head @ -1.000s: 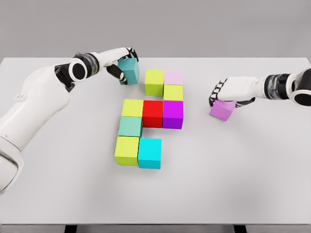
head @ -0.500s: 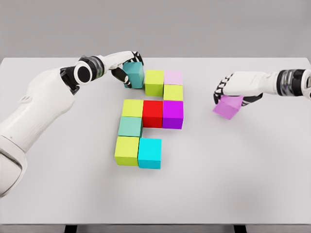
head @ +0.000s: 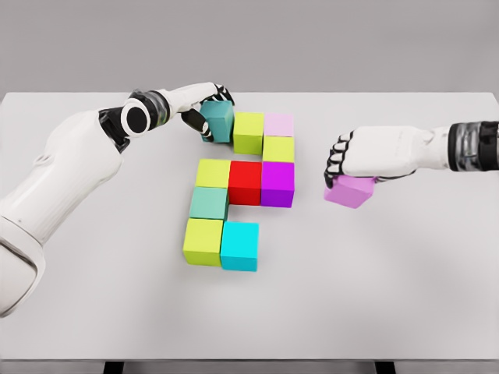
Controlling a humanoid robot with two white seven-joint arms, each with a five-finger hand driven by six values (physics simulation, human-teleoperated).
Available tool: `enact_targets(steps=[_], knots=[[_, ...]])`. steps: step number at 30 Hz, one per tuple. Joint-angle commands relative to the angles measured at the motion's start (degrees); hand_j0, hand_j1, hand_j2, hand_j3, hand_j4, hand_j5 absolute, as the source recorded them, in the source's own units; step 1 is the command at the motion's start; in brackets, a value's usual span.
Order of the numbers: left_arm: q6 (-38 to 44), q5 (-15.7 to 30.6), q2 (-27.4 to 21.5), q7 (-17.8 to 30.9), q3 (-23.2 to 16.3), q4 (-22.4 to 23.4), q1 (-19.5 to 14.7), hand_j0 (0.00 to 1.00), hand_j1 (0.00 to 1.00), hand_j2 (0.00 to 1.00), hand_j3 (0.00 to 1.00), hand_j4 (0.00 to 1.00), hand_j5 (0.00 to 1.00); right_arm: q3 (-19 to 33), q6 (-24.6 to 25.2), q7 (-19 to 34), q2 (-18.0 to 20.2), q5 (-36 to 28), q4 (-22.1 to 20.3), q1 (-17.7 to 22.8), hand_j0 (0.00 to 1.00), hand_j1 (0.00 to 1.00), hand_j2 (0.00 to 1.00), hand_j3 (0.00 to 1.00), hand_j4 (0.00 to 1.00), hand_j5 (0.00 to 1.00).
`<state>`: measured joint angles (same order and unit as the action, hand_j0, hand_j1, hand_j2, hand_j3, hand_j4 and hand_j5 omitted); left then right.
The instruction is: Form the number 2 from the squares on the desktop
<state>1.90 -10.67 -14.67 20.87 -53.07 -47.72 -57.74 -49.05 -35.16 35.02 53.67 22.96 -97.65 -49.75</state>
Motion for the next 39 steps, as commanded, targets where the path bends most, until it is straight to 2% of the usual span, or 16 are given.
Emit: enact_targets(steps=[1,3,5,7,11,18,21,23,27,29,33,39], knots=[[-0.1,0.1,0.0,0.0,0.1,-0.2,0.0,0.75,0.75,0.75,0.75,0.75,0.75,-0.8,0.2,0.0,0.2,-0.4,-2.7,0.0,0.48,0.48,0.48,0.48,0.48,0.48],[-0.1,0.1,0.0,0.0,0.1,-0.2,0.0,0.80,0.80,0.80,0.80,0.80,0.80,-2.9,0.2,0.0,-0.4,-0.3,-3.0,-0.4,0.48,0.48,0.48,0.48,0.48,0.48],[-0.1,0.1,0.0,0.1,0.1,-0.2,0.0,0.91,0.91,0.91,0.91,0.91,0.91,-4.9,0.2,0.0,-1.1,-0.3,-3.1,-0.6,0.48,0.48,0.48,0.48,0.48,0.48],[-0.1,0.1,0.0,0.0,0.1,-0.2,0.0,0.95,0.95,0.95,0.95,0.95,0.95,-7.6,0.2,0.0,-2.1,-0.3,-3.1,-0.7,0.47,0.47,0.47,0.47,0.47,0.47],[-0.1,0.1,0.0,0.0,0.1,-0.2,0.0,0.99,0.99,0.99,0.99,0.99,0.99,-10.7,0.2,0.0,-2.6,-0.3,-3.1,-1.1,0.45,0.45,0.45,0.45,0.45,0.45],[-3.7,0.5,-1.4,0.0,0.1,-0.2,0.0,1.00,1.00,1.00,1.00,1.00,1.00,-11.9,0.2,0.0,-3.8,-0.3,-3.2,-1.9,0.45,0.45,0.45,0.45,0.45,0.45],[-9.5,2.2,-6.8,0.1,0.1,-0.2,-0.3,1.00,1.00,1.00,1.00,1.00,1.00,-13.1,0.2,0.0,-4.5,-0.3,-3.2,-2.4,0.45,0.45,0.45,0.45,0.45,0.45],[-14.7,7.1,-13.5,0.1,0.1,-0.4,-0.4,1.00,1.00,1.00,1.00,1.00,1.00,-13.4,0.2,0.0,-4.6,-0.3,-3.2,-2.6,0.45,0.45,0.45,0.45,0.45,0.45],[-28.4,7.2,-25.8,0.3,0.1,-1.9,-1.0,1.00,1.00,1.00,1.00,1.00,1.00,-15.1,0.2,0.0,-5.5,-0.3,-3.2,-3.2,0.45,0.45,0.45,0.45,0.45,0.45],[-36.9,6.9,-30.1,0.3,-2.8,-1.9,-0.9,1.00,1.00,1.00,1.00,1.00,1.00,-15.7,0.2,0.0,-6.0,-0.3,-3.2,-3.3,0.45,0.45,0.45,0.45,0.45,0.45],[-36.9,6.9,-30.7,0.6,-5.4,-1.7,0.4,1.00,1.00,1.00,1.00,1.00,1.00,-16.1,0.2,0.0,-7.4,-0.3,-3.2,-4.0,0.45,0.45,0.45,0.45,0.45,0.45],[-36.9,6.7,-31.0,0.7,-5.6,-1.7,1.1,1.00,1.00,1.00,1.00,1.00,1.00,-16.3,0.2,0.0,-8.2,-0.3,-3.2,-4.0,0.45,0.45,0.45,0.45,0.45,0.45]])
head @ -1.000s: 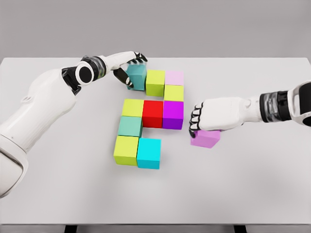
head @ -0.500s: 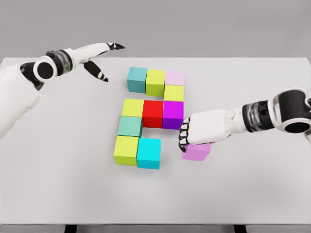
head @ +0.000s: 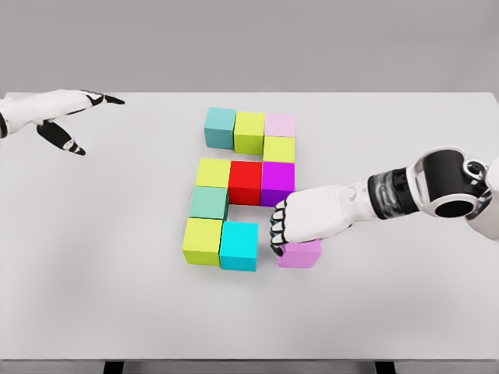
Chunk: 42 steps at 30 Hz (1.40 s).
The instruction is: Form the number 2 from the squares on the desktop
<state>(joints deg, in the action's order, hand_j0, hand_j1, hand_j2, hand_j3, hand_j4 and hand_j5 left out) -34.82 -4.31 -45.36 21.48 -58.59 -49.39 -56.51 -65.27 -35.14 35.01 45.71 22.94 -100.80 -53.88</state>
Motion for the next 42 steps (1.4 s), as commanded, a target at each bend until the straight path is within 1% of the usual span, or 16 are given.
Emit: enact_targets(steps=[1,2,3,4,6,13,14,17,20,22,25,28,30,33,38,42], knots=[[-0.2,0.4,-0.3,0.0,-0.2,0.0,0.0,1.00,1.00,1.00,1.00,1.00,1.00,0.0,0.1,0.0,-0.3,-0.3,0.1,0.0,0.46,0.46,0.46,0.46,0.46,0.46],[-0.2,0.3,-0.3,0.0,-0.2,0.0,0.0,1.00,1.00,1.00,1.00,1.00,1.00,0.0,0.1,0.0,-0.3,-0.3,0.1,-0.1,0.46,0.46,0.46,0.46,0.46,0.46],[-0.2,0.3,-0.3,0.0,-0.2,0.1,0.2,1.00,1.00,1.00,1.00,1.00,1.00,0.1,0.1,0.0,-0.3,-0.3,0.1,-0.2,0.55,0.55,0.55,0.55,0.55,0.55],[-0.2,0.3,-0.3,0.0,-0.2,0.0,0.3,1.00,1.00,1.00,1.00,1.00,1.00,0.1,0.1,0.0,-0.3,-0.3,0.1,-0.2,0.77,0.77,0.77,0.77,0.77,0.77],[-0.2,0.3,-0.2,0.1,-0.2,0.0,0.4,1.00,1.00,1.00,1.00,1.00,1.00,0.1,0.1,0.0,0.2,-0.3,0.1,-0.2,1.00,1.00,1.00,1.00,1.00,1.00],[-0.2,0.3,-0.2,0.0,-0.2,0.0,0.4,1.00,1.00,1.00,1.00,1.00,1.00,2.9,0.1,0.0,1.2,-0.3,0.1,-0.2,1.00,1.00,1.00,1.00,1.00,1.00],[-0.2,0.3,-0.3,0.0,-0.2,0.0,0.4,1.00,1.00,1.00,1.00,1.00,1.00,4.4,0.1,0.0,1.5,-0.3,0.2,-0.2,1.00,1.00,1.00,1.00,1.00,1.00],[-0.2,0.3,-0.2,0.0,-0.2,0.1,0.4,1.00,1.00,1.00,1.00,1.00,1.00,7.4,0.1,0.0,4.1,-0.3,0.3,-0.2,1.00,1.00,1.00,1.00,1.00,1.00],[-0.2,0.3,-0.3,0.0,-0.2,0.1,0.4,1.00,1.00,1.00,1.00,1.00,1.00,9.5,0.1,0.0,9.2,-0.4,0.3,-0.2,1.00,1.00,1.00,1.00,1.00,1.00],[-0.2,0.3,-0.3,0.0,-0.2,0.1,0.4,1.00,1.00,1.00,1.00,1.00,1.00,10.5,0.1,0.0,13.0,-0.4,0.2,-0.2,1.00,1.00,1.00,1.00,1.00,1.00],[-0.2,0.3,-0.3,0.0,-0.2,0.1,0.4,1.00,1.00,1.00,1.00,1.00,1.00,9.8,0.1,0.0,16.3,-0.3,0.2,0.0,1.00,1.00,1.00,1.00,1.00,1.00],[-0.2,0.3,-0.3,0.0,-0.2,0.1,0.4,1.00,1.00,1.00,1.00,1.00,1.00,4.6,0.1,0.0,16.3,-0.2,0.1,0.6,1.00,1.00,1.00,1.00,1.00,1.00],[-0.2,0.3,-0.3,0.0,-0.2,0.1,0.4,1.00,1.00,1.00,1.00,1.00,1.00,3.7,0.1,0.0,16.3,0.0,0.1,1.1,1.00,1.00,1.00,1.00,1.00,1.00],[-0.2,0.3,-0.3,0.1,-0.2,0.1,0.4,1.00,1.00,1.00,1.00,1.00,1.00,0.1,0.1,0.0,15.8,0.2,0.1,1.1,1.00,1.00,1.00,1.00,1.00,1.00],[-0.2,0.3,-0.2,0.0,-0.2,0.1,0.4,1.00,1.00,1.00,1.00,1.00,1.00,-3.2,0.1,0.0,15.4,0.3,0.1,1.1,1.00,1.00,1.00,1.00,1.00,1.00],[-0.2,0.3,-0.2,0.0,-0.2,0.0,0.5,1.00,1.00,1.00,1.00,1.00,1.00,-3.6,0.1,0.0,13.1,0.3,0.0,1.1,1.00,1.00,1.00,1.00,1.00,1.00]])
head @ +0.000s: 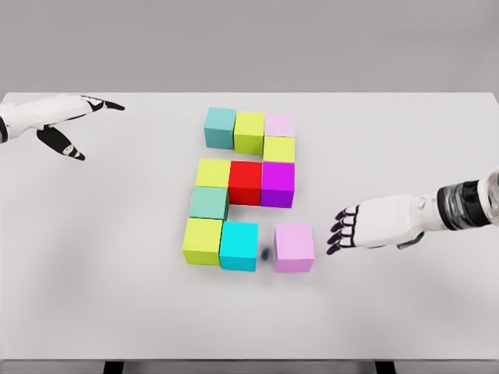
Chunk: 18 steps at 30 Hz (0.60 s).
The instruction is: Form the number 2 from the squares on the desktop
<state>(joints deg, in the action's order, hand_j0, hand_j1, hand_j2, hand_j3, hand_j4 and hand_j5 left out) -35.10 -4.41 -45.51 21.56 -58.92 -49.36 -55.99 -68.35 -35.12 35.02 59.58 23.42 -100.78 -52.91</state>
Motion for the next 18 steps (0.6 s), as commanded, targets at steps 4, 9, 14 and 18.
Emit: enact_targets(steps=[4,9,14,18], knots=[[0.1,0.4,0.0,0.0,0.1,0.0,0.0,1.00,1.00,1.00,1.00,1.00,1.00,-0.7,0.1,0.0,-2.6,-0.2,0.0,-0.2,1.00,1.00,1.00,1.00,1.00,1.00],[0.1,0.4,0.1,0.0,0.1,-0.1,0.0,1.00,1.00,1.00,1.00,1.00,1.00,-0.9,0.1,0.0,-3.9,-0.2,0.0,-0.4,1.00,1.00,1.00,1.00,1.00,1.00],[0.1,0.4,0.2,0.0,0.1,-0.2,0.3,1.00,1.00,1.00,1.00,1.00,1.00,-0.9,0.1,0.0,-4.6,-0.2,0.0,-1.1,1.00,1.00,1.00,1.00,1.00,1.00],[0.1,0.4,0.3,0.0,0.1,-0.2,0.4,1.00,1.00,1.00,1.00,1.00,1.00,-1.0,0.1,0.0,-5.2,-0.2,0.0,-1.6,1.00,1.00,1.00,1.00,1.00,1.00]])
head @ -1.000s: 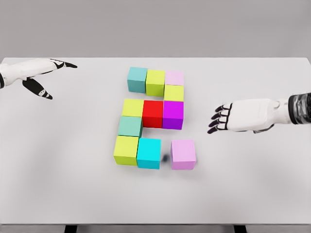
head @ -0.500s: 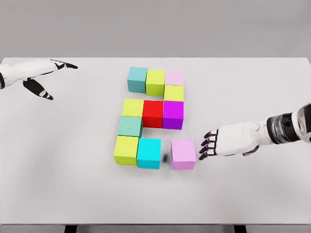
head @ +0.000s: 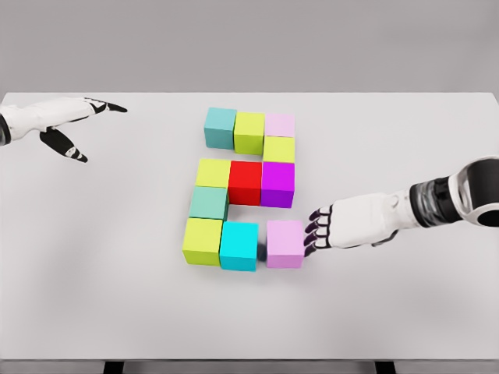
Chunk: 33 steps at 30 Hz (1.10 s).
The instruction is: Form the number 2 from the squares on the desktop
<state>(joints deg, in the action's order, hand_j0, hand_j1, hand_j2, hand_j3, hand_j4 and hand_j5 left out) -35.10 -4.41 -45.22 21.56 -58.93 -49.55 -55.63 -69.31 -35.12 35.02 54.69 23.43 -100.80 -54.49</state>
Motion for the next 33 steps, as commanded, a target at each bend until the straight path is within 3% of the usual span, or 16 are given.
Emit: enact_targets(steps=[1,17,33], knots=[[0.1,0.4,0.0,0.0,0.1,0.0,0.0,1.00,1.00,1.00,1.00,1.00,1.00,-0.1,0.1,0.0,-0.4,-0.2,0.0,0.0,1.00,1.00,1.00,1.00,1.00,1.00],[0.1,0.4,0.0,0.0,0.1,0.0,0.0,1.00,1.00,1.00,1.00,1.00,1.00,-2.0,0.1,0.0,-2.0,-0.3,0.0,-2.3,1.00,1.00,1.00,1.00,1.00,1.00],[0.1,0.4,0.0,0.0,0.1,-0.1,0.0,1.00,1.00,1.00,1.00,1.00,1.00,-2.0,0.1,0.0,-0.4,-0.3,0.2,-2.6,1.00,1.00,1.00,1.00,1.00,1.00]])
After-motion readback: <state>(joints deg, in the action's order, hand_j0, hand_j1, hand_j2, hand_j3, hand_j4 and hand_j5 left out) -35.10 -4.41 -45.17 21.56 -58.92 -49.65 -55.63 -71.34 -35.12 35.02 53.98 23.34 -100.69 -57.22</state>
